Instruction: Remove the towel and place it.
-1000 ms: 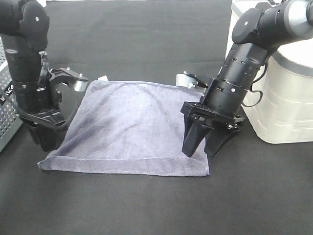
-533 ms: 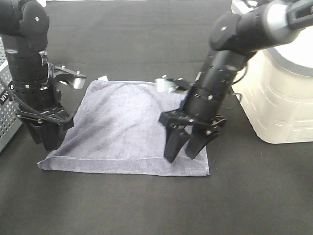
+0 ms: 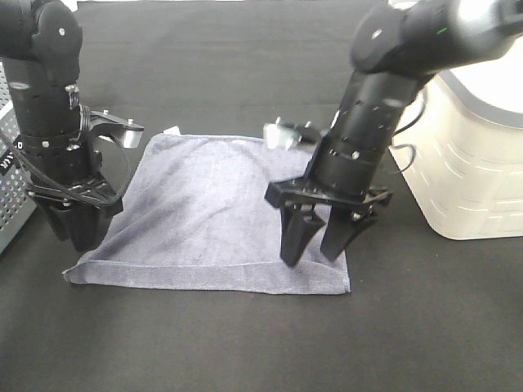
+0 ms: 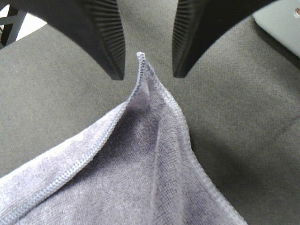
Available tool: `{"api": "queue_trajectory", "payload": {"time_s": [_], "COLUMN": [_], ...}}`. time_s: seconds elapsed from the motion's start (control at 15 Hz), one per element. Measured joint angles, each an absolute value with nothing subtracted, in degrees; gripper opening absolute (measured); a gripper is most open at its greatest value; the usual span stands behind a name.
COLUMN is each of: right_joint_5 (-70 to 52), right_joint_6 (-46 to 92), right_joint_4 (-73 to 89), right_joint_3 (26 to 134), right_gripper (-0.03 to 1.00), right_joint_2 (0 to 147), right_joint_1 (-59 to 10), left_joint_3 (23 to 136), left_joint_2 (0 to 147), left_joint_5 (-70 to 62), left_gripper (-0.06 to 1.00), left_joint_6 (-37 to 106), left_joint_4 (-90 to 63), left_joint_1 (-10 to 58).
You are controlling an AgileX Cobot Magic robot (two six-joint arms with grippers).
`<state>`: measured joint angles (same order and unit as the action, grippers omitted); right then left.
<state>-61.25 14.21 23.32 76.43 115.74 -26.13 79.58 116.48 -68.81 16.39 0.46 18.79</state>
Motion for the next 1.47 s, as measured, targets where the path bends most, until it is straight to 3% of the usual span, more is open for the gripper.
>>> {"api": "queue_trajectory", "payload": {"time_s": [0.13,0.27,0.53,0.73,1.27,1.47], "right_joint_5": [-55.9,-42.2,-24.6,-16.2,-18.9,-25.6], "right_joint_6": [12.6,10.3,8.9,7.0,6.2,6.2], "right_joint_4": [23.3,23.3,19.3,15.2,12.8,11.9], "right_joint_3": [73.7,67.7,57.9,57.0,56.8,56.9], "right_gripper": [0.62,0.62,0.61,0.6,0.6,0.59], "right_joint_2": [112.7,107.9,107.3,107.3,112.3,111.9], "right_joint_1": [-26.1,-26.4,-31.2,-31.4,-31.4,-31.4], "left_joint_3": [79.6,79.6,79.6,79.6,79.6,79.6], "left_joint_2": [116.5,116.5,116.5,116.5,116.5,116.5], "left_joint_5": [-68.7,-68.7,-68.7,-68.7,-68.6,-68.6], "left_gripper": [0.33,0.33,0.33,0.33,0.33,0.33], "left_joint_6": [16.3,16.2,15.5,15.4,15.4,15.4], "left_joint_4": [0.5,0.5,0.5,0.5,0.4,0.5], "left_joint_1": [18.8,18.8,18.8,18.8,18.8,18.8]}}
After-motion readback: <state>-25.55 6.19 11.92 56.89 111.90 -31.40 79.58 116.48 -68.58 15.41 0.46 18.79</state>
